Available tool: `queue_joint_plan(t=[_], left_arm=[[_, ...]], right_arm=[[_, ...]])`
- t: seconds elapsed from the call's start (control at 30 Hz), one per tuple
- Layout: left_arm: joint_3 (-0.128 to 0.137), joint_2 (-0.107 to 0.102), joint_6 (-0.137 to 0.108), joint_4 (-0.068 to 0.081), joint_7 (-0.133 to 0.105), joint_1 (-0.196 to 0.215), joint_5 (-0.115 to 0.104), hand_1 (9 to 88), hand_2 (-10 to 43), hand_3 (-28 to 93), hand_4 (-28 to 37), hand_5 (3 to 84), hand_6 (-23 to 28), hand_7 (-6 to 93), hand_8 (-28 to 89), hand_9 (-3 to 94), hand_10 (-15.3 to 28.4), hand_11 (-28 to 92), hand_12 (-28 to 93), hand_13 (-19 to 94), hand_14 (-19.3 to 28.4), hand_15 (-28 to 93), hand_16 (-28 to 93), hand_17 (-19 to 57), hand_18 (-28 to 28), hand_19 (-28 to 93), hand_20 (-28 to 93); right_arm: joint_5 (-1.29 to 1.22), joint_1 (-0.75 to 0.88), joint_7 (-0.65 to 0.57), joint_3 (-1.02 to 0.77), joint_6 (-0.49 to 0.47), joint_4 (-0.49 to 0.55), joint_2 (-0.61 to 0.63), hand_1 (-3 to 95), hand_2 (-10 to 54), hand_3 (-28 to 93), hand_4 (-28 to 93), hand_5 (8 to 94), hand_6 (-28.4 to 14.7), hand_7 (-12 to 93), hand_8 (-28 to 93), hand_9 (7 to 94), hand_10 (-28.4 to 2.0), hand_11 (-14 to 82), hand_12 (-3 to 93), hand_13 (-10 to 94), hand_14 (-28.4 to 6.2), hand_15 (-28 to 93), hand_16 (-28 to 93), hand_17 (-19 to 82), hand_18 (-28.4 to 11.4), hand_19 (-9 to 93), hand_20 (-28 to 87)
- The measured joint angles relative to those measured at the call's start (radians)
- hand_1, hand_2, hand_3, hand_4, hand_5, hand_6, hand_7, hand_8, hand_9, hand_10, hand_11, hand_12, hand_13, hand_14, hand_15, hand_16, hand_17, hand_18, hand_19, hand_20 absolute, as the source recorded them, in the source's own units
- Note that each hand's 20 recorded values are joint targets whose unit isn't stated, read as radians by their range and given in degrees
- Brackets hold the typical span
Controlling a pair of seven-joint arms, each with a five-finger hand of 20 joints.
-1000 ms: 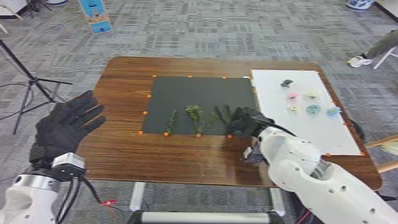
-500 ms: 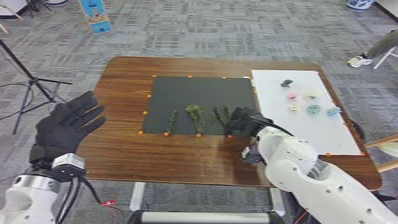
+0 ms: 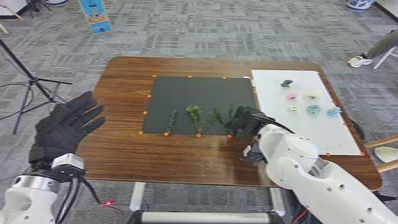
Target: Arrange flowers
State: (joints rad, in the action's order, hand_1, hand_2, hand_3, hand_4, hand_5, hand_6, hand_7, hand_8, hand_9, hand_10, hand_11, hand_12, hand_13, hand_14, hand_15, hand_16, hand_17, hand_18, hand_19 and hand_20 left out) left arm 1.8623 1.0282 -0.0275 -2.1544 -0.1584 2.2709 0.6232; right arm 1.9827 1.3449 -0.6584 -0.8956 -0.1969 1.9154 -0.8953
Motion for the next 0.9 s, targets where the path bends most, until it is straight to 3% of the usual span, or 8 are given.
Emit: queue_joint_plan(t=[0.3,0.6,0.9], left_arm=[[0.000,0.001,0.000,0.000,0.000,0.002,0.000,22.9,-6.7,72,-28.3,35.5,4.0,20.8,-10,28.4,11.6,23,18,24,13.2,31,2,-8.9,20.8,44,13],[-0.002,0.001,0.000,0.001,0.003,-0.002,-0.001,22.7,-6.7,72,-28.3,35.4,3.9,20.8,-10,28.5,11.6,23,18,24,13.2,31,2,-8.9,20.8,44,13],[-0.002,0.000,0.001,0.001,0.005,-0.003,-0.001,22.8,-6.7,72,-28.3,35.4,3.9,20.7,-10,28.5,11.6,23,18,24,13.3,31,2,-8.9,20.8,44,13]], right_arm=[[-0.103,0.022,0.016,-0.050,-0.023,0.006,-0.008,19.8,9.0,76,-16,71.3,-3.9,23,-7,71.0,-15.1,57.7,53.5,68,-13.9,80,43,28,-22.2,77,36],[-0.342,0.063,0.037,-0.132,-0.053,0.007,-0.051,18.6,8.8,74,-17,62.6,-5.9,18,-6,68.7,-16.1,54.5,49.2,67,-14.0,78,42,27,-22.3,77,34],[-0.383,0.082,0.058,-0.136,0.042,0.001,-0.052,18.2,8.7,74,-17,63.9,-5.7,18,-6,68.3,-15.9,55.1,48.7,66,-14.4,79,42,26,-22.3,77,34]])
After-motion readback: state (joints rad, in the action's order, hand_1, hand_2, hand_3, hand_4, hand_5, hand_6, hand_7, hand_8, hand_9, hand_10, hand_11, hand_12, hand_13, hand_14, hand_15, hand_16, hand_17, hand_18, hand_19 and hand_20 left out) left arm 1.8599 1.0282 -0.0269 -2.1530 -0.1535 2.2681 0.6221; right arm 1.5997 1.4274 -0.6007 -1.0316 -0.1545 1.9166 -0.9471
